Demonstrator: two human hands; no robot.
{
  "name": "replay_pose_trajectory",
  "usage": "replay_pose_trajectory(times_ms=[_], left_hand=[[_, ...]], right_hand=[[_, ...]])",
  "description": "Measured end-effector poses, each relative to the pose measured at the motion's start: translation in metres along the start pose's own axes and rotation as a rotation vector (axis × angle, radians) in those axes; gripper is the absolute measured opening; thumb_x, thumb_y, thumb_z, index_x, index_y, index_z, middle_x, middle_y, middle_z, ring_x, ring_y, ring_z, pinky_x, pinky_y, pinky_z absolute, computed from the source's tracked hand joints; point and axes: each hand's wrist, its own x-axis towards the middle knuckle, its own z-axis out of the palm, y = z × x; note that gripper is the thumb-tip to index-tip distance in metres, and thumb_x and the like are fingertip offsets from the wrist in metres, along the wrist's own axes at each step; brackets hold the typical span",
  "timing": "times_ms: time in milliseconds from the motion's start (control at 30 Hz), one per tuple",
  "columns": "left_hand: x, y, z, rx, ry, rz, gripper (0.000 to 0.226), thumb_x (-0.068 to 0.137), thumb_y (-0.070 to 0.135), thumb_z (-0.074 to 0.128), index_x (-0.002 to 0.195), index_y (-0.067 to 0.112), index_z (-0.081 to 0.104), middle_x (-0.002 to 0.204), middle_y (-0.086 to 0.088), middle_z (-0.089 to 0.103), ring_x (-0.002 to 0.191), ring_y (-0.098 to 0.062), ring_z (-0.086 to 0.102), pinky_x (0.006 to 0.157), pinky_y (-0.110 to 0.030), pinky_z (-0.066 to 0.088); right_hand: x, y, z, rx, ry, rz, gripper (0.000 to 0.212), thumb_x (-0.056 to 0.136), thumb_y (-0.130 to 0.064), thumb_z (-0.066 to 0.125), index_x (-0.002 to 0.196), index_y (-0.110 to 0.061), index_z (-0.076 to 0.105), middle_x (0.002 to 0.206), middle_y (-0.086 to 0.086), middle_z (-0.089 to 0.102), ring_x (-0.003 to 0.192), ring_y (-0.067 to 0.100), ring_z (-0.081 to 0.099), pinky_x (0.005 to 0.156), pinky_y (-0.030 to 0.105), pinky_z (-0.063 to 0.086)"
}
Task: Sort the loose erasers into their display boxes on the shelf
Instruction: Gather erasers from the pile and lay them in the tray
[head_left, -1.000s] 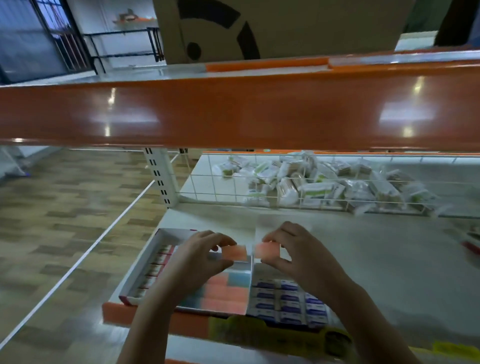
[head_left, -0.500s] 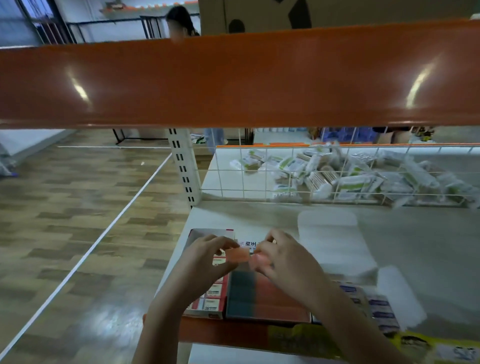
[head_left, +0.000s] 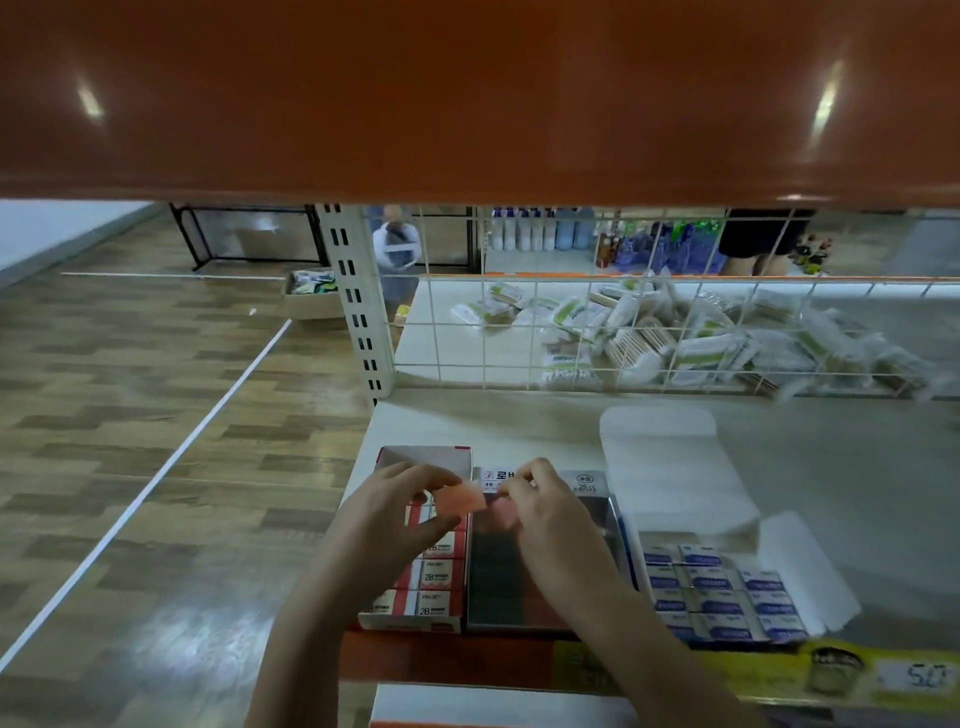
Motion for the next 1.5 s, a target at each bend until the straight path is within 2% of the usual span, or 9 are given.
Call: replay_pose_trajectory(times_ms=[167, 267, 367, 567, 667, 800, 1033, 1267, 1500], left_hand=[[0.0, -0.002, -0.003, 0.012, -0.017, 0.001, 0.03, 0.083, 0.035, 0.064, 0.112, 0.039, 0.056, 0.097, 0.033, 0.046, 0.092, 0.007, 0.05, 0.076, -0.014, 0.045], [0.001, -0.002, -0.005, 0.013, -0.021, -0.003, 0.031, 0.084, 0.035, 0.064, 0.114, 0.038, 0.056, 0.1, 0.03, 0.048, 0.093, 0.007, 0.05, 0.077, -0.014, 0.045], [0.002, -0.002, -0.006, 0.007, -0.011, -0.01, 0.032, 0.084, 0.033, 0.065, 0.115, 0.035, 0.057, 0.103, 0.025, 0.052, 0.094, 0.005, 0.051, 0.077, -0.012, 0.043], [0.0, -0.001, -0.007, 0.02, -0.026, -0.011, 0.031, 0.085, 0.035, 0.063, 0.114, 0.037, 0.055, 0.101, 0.029, 0.048, 0.092, 0.008, 0.049, 0.074, -0.01, 0.042], [-0.001, -0.001, -0.005, 0.029, -0.025, -0.017, 0.031, 0.085, 0.035, 0.063, 0.115, 0.036, 0.056, 0.1, 0.03, 0.046, 0.09, 0.009, 0.049, 0.073, -0.01, 0.043], [-0.003, 0.003, -0.004, 0.03, -0.026, -0.016, 0.031, 0.085, 0.035, 0.063, 0.114, 0.038, 0.055, 0.099, 0.031, 0.045, 0.088, 0.011, 0.047, 0.07, -0.008, 0.041], [-0.006, 0.005, -0.001, 0.007, -0.046, -0.027, 0.031, 0.084, 0.036, 0.064, 0.114, 0.038, 0.055, 0.099, 0.031, 0.046, 0.092, 0.006, 0.05, 0.074, -0.008, 0.043], [-0.004, 0.008, -0.002, 0.017, -0.031, -0.03, 0.03, 0.084, 0.036, 0.064, 0.113, 0.038, 0.055, 0.096, 0.032, 0.045, 0.089, 0.008, 0.049, 0.069, -0.006, 0.04], [-0.001, 0.011, -0.001, 0.026, -0.048, -0.021, 0.03, 0.085, 0.035, 0.062, 0.115, 0.035, 0.055, 0.102, 0.025, 0.048, 0.086, 0.009, 0.047, 0.065, -0.004, 0.038]], right_hand=[[-0.003, 0.005, -0.003, 0.032, -0.01, 0.017, 0.034, 0.095, -0.011, 0.048, 0.127, -0.022, 0.05, 0.127, -0.008, 0.048, 0.109, 0.003, 0.052, 0.092, 0.007, 0.035], [-0.003, 0.01, -0.006, 0.048, -0.008, 0.03, 0.032, 0.095, -0.015, 0.048, 0.126, -0.023, 0.052, 0.125, -0.009, 0.052, 0.108, 0.001, 0.053, 0.075, -0.005, 0.028], [-0.002, 0.01, -0.004, 0.055, -0.011, 0.015, 0.024, 0.095, -0.021, 0.048, 0.118, -0.02, 0.056, 0.119, -0.008, 0.054, 0.1, -0.001, 0.054, 0.068, -0.007, 0.029], [-0.008, 0.013, 0.0, 0.05, 0.003, -0.003, 0.023, 0.094, -0.025, 0.049, 0.111, -0.018, 0.063, 0.109, -0.013, 0.049, 0.085, -0.006, 0.047, 0.068, -0.006, 0.032], [-0.01, 0.015, 0.001, 0.055, -0.028, 0.0, 0.027, 0.095, -0.022, 0.048, 0.119, -0.022, 0.061, 0.113, -0.009, 0.055, 0.095, -0.001, 0.053, 0.068, -0.007, 0.029], [-0.011, 0.016, 0.001, 0.057, -0.028, 0.0, 0.03, 0.096, -0.018, 0.047, 0.123, -0.022, 0.059, 0.119, -0.006, 0.057, 0.106, 0.003, 0.055, 0.078, -0.005, 0.026], [-0.01, 0.015, 0.0, 0.111, 0.016, 0.041, 0.027, 0.095, -0.018, 0.05, 0.119, -0.022, 0.06, 0.118, -0.006, 0.059, 0.103, 0.001, 0.054, 0.067, -0.008, 0.027], [-0.01, 0.017, 0.001, 0.178, 0.05, 0.013, 0.025, 0.091, -0.012, 0.055, 0.113, -0.02, 0.063, 0.114, -0.007, 0.061, 0.094, -0.008, 0.043, 0.075, -0.008, 0.028], [-0.01, 0.014, 0.002, 0.17, 0.042, -0.005, 0.031, 0.09, -0.009, 0.055, 0.119, -0.021, 0.059, 0.119, -0.008, 0.057, 0.102, -0.007, 0.042, 0.082, -0.004, 0.027]])
